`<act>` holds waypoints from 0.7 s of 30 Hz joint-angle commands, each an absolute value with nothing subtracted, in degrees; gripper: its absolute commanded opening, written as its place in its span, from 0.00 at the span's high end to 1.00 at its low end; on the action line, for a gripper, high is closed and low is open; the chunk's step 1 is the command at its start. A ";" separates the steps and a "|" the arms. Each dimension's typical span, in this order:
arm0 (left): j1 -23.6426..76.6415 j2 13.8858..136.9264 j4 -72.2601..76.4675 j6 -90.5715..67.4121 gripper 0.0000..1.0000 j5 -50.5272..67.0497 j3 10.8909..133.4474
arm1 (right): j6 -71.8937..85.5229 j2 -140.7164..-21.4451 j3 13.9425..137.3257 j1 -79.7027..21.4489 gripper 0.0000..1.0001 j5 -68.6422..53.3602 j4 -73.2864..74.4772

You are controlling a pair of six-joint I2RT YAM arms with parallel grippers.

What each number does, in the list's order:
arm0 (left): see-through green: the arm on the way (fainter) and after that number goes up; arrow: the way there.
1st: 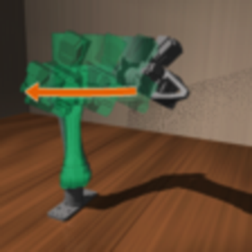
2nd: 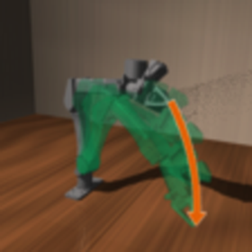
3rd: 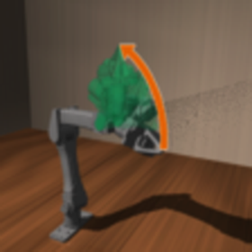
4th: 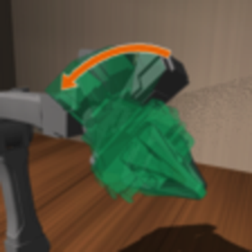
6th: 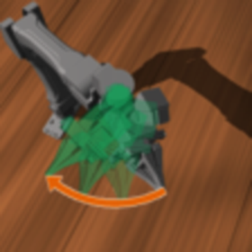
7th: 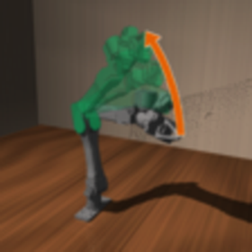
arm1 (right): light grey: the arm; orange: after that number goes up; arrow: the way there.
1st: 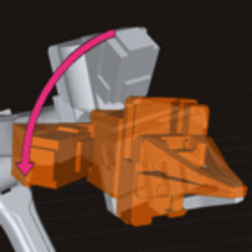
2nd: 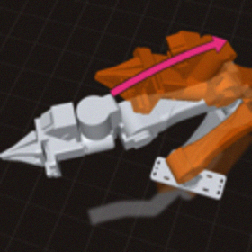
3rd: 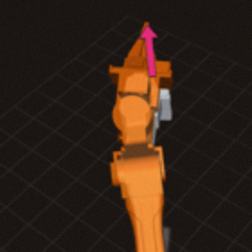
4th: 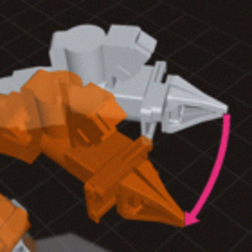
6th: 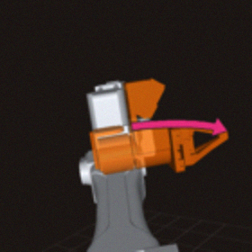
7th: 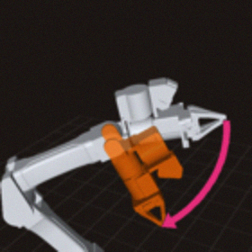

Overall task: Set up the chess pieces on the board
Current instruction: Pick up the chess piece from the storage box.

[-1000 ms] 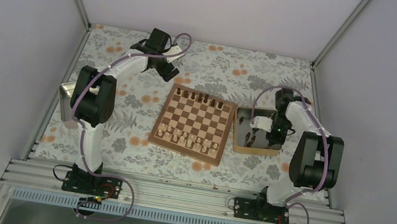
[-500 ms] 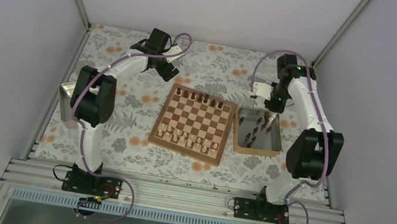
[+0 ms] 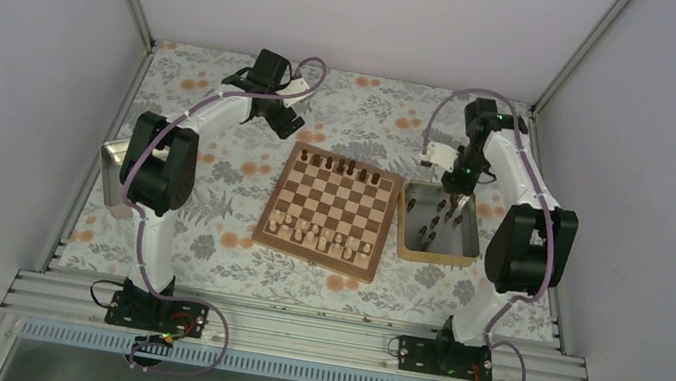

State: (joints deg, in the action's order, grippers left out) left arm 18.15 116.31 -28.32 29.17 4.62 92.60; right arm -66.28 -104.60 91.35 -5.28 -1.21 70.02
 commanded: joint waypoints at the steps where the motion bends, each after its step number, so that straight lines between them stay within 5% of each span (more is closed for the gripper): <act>1: 18.24 115.64 -27.62 29.36 0.00 5.05 92.89 | -62.49 -99.23 82.99 -4.05 0.81 -5.77 68.51; 10: 18.34 115.41 -27.60 29.05 0.00 5.36 92.94 | -60.21 -93.99 71.60 -1.11 0.75 -7.57 60.06; 21: 18.23 114.57 -26.99 29.17 0.00 5.11 91.79 | -62.25 -101.16 73.52 3.90 0.71 -6.62 55.79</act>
